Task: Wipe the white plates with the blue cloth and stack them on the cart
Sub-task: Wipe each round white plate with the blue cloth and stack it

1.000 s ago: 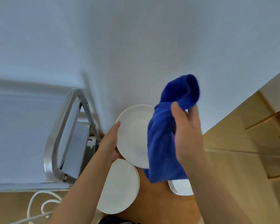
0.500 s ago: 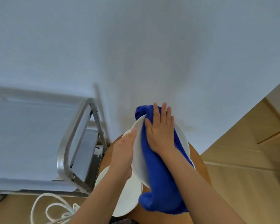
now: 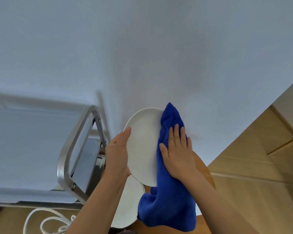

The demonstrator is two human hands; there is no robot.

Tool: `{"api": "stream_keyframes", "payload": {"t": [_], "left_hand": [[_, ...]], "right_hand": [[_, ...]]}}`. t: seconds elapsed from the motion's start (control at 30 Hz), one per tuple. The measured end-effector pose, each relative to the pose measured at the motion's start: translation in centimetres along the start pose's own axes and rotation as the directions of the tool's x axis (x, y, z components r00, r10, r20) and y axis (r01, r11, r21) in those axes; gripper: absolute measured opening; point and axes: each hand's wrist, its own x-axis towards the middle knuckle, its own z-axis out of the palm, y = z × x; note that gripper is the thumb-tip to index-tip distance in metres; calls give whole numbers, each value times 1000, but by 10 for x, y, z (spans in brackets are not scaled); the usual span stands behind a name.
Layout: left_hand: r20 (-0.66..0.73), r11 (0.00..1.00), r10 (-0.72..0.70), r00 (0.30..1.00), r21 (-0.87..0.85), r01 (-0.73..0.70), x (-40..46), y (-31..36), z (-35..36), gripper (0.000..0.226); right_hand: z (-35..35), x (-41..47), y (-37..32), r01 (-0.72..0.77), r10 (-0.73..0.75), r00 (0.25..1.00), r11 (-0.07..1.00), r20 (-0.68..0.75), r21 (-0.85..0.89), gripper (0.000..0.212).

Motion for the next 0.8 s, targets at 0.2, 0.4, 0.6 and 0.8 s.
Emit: {"api": "stream_keyframes", "payload": {"t": [0.2,0.4,0.6,0.8], "left_hand": [[5,995,-54,999,-83,54,6,6,-7,53],[168,961,-154,974,-203,187,3,5,-4,69],[156,992,-100,983,-61,111,4,14,3,64],[274,980,-112,955,-127,151,3,9,0,51]], "right_hand": [[14,-61,-31,127,-176,975,942,134,311,77],[3,-48,-39,37,-32,999,961,-22,273,68],[-17,4,-59,-11,37,997,928,-64,371,62],[-22,1,-100,247,-208,968,893,-142,375,59]]}}
